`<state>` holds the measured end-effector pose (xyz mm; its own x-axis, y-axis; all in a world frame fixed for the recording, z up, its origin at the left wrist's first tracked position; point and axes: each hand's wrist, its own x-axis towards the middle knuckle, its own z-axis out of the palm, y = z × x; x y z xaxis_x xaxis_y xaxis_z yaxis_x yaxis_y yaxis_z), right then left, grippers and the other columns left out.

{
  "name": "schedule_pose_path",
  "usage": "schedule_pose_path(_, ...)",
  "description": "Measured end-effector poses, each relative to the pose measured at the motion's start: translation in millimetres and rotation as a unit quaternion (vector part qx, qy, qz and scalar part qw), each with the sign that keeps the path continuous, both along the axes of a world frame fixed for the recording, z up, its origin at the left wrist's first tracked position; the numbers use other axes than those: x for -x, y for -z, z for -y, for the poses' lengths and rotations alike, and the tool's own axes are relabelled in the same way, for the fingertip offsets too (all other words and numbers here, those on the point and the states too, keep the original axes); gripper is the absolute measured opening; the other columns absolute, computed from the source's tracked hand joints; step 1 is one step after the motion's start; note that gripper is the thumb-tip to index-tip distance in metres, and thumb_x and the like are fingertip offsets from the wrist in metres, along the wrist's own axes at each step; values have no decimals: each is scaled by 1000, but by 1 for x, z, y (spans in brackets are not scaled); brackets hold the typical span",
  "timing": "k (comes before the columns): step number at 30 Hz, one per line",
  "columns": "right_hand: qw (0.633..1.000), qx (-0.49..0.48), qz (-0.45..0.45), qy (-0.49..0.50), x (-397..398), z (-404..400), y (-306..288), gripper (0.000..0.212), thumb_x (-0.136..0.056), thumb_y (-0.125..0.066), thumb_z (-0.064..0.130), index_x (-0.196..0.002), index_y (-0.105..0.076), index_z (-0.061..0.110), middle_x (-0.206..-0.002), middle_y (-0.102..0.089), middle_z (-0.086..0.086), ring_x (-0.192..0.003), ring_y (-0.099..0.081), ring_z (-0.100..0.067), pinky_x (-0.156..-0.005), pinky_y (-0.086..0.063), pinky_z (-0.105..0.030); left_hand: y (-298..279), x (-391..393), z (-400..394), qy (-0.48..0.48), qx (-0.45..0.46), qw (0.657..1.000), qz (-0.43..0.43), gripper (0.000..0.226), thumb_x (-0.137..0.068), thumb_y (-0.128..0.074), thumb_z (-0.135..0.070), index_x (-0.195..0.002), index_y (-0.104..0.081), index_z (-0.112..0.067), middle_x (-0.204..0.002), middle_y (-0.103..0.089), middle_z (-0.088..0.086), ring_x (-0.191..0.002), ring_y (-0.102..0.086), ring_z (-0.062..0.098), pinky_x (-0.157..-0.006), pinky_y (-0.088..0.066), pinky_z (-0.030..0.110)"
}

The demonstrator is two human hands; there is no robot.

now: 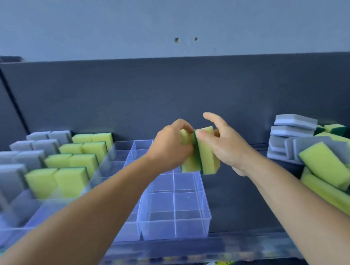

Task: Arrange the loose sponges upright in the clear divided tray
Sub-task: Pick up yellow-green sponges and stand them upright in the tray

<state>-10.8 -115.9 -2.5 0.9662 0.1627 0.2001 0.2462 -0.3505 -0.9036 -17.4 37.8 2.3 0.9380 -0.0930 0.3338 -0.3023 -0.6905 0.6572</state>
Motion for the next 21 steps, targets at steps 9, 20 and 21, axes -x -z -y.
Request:
schedule_pose_path(9, 996, 51, 76, -4, 30, -67, -13, 24, -81, -67, 44, -98, -58, 28, -94, -60, 8, -82, -56, -14, -65, -47, -30, -15, 45, -88, -58, -76, 995, -4, 53, -81, -53, -9, -132, -52, -26, -120, -57, 7, -83, -56, 21, -68, -46, 25)
schedule_pose_path(20, 985, 139, 96, -24, 52, -176, -5, 30, -93, -49, 40, -121, -55, 29, -118, -54, -10, -94, -59, -27, -74, -54, -38, -20, 100, -209, -117, -105, 988, -9, 36, -90, -55, -17, -125, -57, -24, -87, -58, -5, -65, -54, 14, -57, -46, 24)
schedule_pose_path(21, 985, 142, 90, -31, 55, -185, -4, 30, -93, -48, 38, -122, -54, 31, -120, -53, -9, -95, -60, -27, -79, -55, -42, -19, 102, -220, -122, -113, 986, -14, 38, -90, -55, -17, -127, -57, -23, -85, -57, -6, -64, -53, 12, -55, -43, 22)
